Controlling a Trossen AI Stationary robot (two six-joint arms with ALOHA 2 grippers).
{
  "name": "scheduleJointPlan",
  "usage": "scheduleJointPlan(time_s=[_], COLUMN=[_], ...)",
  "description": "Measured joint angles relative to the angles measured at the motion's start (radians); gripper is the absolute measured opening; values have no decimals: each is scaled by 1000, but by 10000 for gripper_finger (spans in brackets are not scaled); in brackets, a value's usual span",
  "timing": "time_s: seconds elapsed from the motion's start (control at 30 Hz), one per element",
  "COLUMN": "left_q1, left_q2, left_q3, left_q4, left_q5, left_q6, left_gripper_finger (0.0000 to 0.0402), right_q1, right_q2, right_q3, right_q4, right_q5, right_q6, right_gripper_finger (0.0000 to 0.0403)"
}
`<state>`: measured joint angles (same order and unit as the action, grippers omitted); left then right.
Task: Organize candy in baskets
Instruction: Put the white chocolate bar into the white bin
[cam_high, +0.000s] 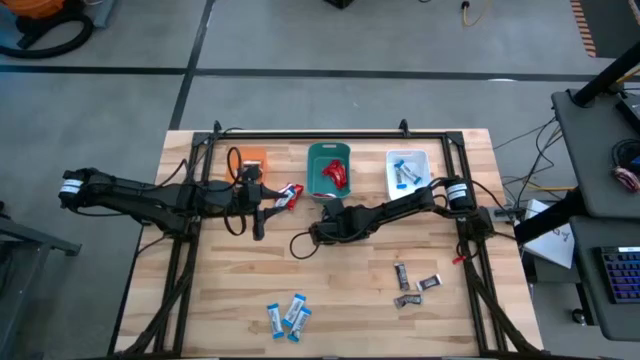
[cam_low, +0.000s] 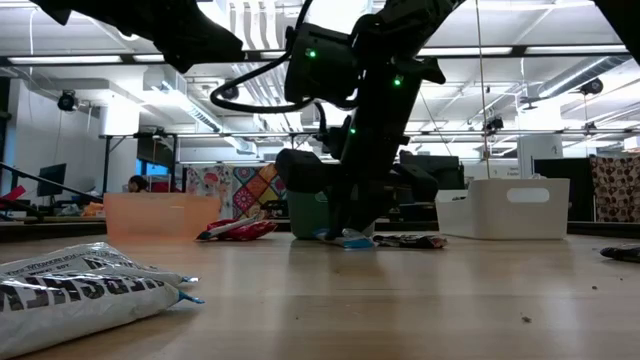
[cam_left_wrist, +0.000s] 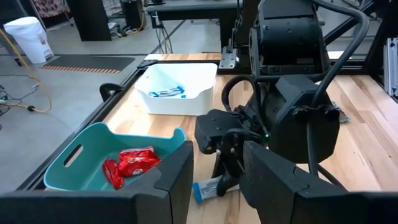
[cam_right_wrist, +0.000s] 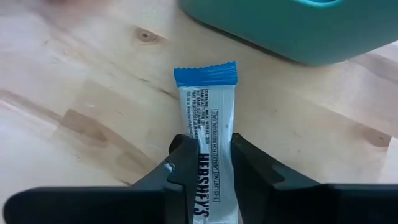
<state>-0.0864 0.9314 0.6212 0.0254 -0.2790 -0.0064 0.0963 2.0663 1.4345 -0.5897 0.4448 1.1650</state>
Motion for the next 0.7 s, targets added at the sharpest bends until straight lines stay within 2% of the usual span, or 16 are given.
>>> scheduleJointPlan(time_s=[0.3, 0.7], left_q1=[0, 0], left_q2=[0, 0], left_q3=[0, 0], left_q4=[-1, -10], left_q5=[0, 0], left_q6=[-6, -28], left_gripper_finger=[126, 126], right_q1=[11, 24], right_q2=[-43, -103], right_q3=[-5, -5], right_q4=[9, 59], right_q5=[-26, -5], right_q6=[-81, -195], right_gripper_finger=[73, 63])
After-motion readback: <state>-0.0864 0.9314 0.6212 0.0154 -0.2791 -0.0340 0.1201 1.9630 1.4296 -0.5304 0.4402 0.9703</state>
